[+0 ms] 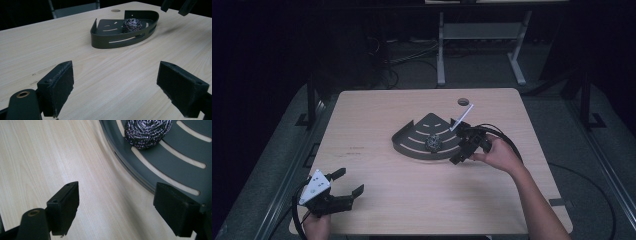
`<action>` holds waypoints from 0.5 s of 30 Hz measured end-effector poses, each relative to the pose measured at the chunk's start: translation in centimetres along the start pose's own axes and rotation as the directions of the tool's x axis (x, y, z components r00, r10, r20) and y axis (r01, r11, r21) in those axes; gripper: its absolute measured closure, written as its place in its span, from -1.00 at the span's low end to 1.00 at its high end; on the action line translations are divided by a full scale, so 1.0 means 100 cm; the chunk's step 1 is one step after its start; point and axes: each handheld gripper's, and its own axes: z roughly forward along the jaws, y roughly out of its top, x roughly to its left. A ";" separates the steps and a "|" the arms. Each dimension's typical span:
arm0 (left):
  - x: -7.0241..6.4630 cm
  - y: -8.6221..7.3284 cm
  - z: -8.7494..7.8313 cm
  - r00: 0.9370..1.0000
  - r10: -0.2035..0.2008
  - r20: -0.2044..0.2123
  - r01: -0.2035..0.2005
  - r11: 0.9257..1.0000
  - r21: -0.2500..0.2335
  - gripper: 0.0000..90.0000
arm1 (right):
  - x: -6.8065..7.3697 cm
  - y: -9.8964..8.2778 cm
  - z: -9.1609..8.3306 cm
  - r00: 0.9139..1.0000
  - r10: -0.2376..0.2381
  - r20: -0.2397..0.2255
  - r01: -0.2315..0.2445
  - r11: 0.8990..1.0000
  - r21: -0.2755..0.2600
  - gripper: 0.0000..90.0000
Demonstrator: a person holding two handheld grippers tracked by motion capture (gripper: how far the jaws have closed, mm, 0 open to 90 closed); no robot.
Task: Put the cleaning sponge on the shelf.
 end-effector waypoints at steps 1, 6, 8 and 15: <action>0.000 0.000 0.000 1.000 -0.001 -0.001 0.001 1.000 0.000 -0.70 | 0.000 -0.002 0.000 1.000 -0.001 0.002 0.001 1.000 -0.001 -0.55; 0.000 0.000 0.000 1.000 -0.001 -0.001 0.001 1.000 0.001 -0.70 | 0.002 -0.008 0.002 1.000 0.005 -0.001 -0.005 1.000 0.008 -0.57; 0.000 0.000 0.000 1.000 -0.001 0.000 0.001 1.000 0.001 -0.70 | 0.003 -0.010 0.003 1.000 0.003 -0.001 -0.003 1.000 0.005 -0.56; -0.001 0.000 0.000 1.000 0.000 0.000 0.000 1.000 0.001 -0.70 | 0.003 -0.023 0.008 1.000 0.019 -0.013 -0.018 1.000 0.008 -0.56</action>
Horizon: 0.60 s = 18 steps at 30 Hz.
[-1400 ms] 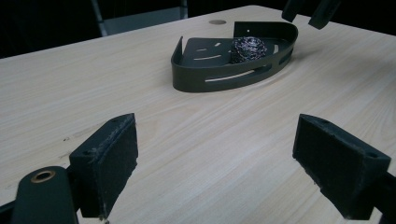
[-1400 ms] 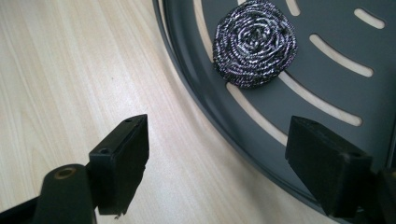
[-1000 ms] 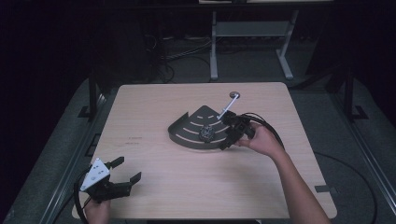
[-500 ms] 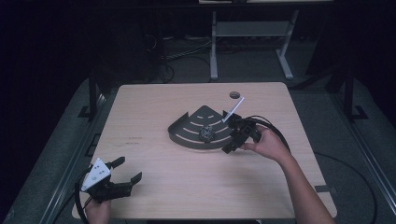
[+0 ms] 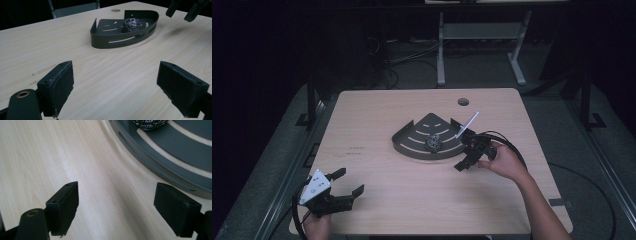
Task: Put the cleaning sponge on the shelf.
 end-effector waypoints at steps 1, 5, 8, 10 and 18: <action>0.000 0.000 0.000 1.000 0.001 -0.001 -0.001 1.000 0.000 -0.70 | 0.000 -0.002 0.000 1.000 0.001 -0.004 -0.001 1.000 -0.003 -0.57; 0.000 0.000 0.000 1.000 -0.002 0.002 0.002 1.000 0.001 -0.70 | 0.001 -0.008 -0.001 1.000 0.008 -0.005 -0.008 1.000 -0.011 -0.57; 0.000 0.000 0.000 1.000 -0.001 0.001 0.001 1.000 0.000 -0.70 | 0.001 -0.013 0.000 1.000 0.011 0.000 -0.011 1.000 -0.008 -0.57; 0.000 0.000 0.000 1.000 -0.002 0.001 0.002 1.000 0.000 -0.70 | 0.002 -0.016 0.001 1.000 0.014 0.000 -0.014 1.000 -0.009 -0.57; 0.000 -0.001 0.001 1.000 -0.004 -0.002 0.004 1.000 0.003 -0.70 | 0.005 -0.027 0.001 1.000 0.016 0.002 -0.016 1.000 -0.018 -0.57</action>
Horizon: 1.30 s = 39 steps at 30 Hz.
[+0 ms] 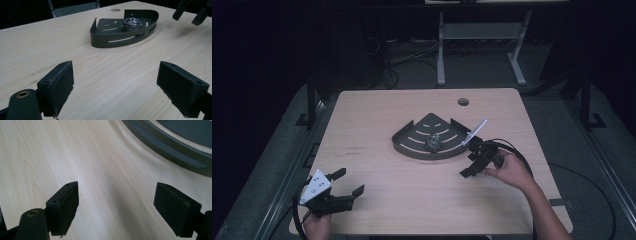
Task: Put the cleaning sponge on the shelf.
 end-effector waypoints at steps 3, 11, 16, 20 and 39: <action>0.000 0.000 0.000 1.000 0.002 0.002 -0.002 1.000 -0.001 -0.70 | 0.001 -0.005 0.000 1.000 0.002 -0.002 -0.002 1.000 -0.006 -0.57; -0.001 0.000 0.001 1.000 0.003 0.003 -0.003 1.000 0.003 -0.70 | 0.003 -0.019 -0.002 1.000 0.017 0.001 -0.017 1.000 -0.017 -0.57; -0.001 0.000 0.001 1.000 0.007 0.006 -0.007 1.000 0.004 -0.70 | 0.004 -0.026 -0.002 1.000 0.022 0.005 -0.022 1.000 -0.016 -0.57; -0.001 0.000 0.001 1.000 0.008 0.006 -0.008 1.000 0.006 -0.70 | 0.005 -0.033 -0.002 1.000 0.030 -0.001 -0.030 0.999 -0.023 -0.57; -0.001 -0.001 0.002 1.000 0.009 0.004 -0.009 1.000 0.016 -0.70 | 0.011 -0.064 -0.004 0.998 0.061 0.003 -0.061 0.997 -0.057 -0.57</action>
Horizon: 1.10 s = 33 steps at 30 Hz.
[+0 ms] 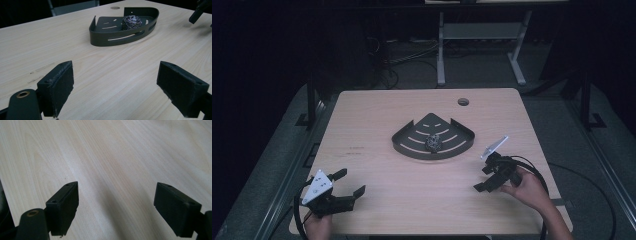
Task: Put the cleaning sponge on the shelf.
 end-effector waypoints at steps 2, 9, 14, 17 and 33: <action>0.000 0.000 0.000 1.000 0.001 -0.001 -0.001 1.000 0.002 -0.70 | 0.001 -0.003 -0.001 1.000 0.000 0.002 0.000 1.000 -0.005 -0.57; 0.000 0.000 0.001 1.000 0.004 0.001 -0.004 1.000 0.000 -0.70 | 0.004 -0.014 -0.001 1.000 0.009 0.001 -0.009 1.000 -0.021 -0.57; -0.001 0.000 0.001 1.000 0.005 0.000 -0.005 1.000 0.001 -0.70 | 0.006 -0.020 -0.002 1.000 0.012 0.003 -0.012 1.000 -0.025 -0.57; -0.001 0.000 0.001 1.000 0.003 0.001 -0.003 1.000 0.000 -0.70 | 0.008 -0.025 -0.002 1.000 0.015 0.008 -0.014 0.999 -0.030 -0.57; -0.001 0.000 0.002 1.000 0.009 0.002 -0.009 1.000 0.008 -0.70 | 0.018 -0.047 -0.003 1.000 0.029 0.009 -0.029 0.998 -0.064 -0.57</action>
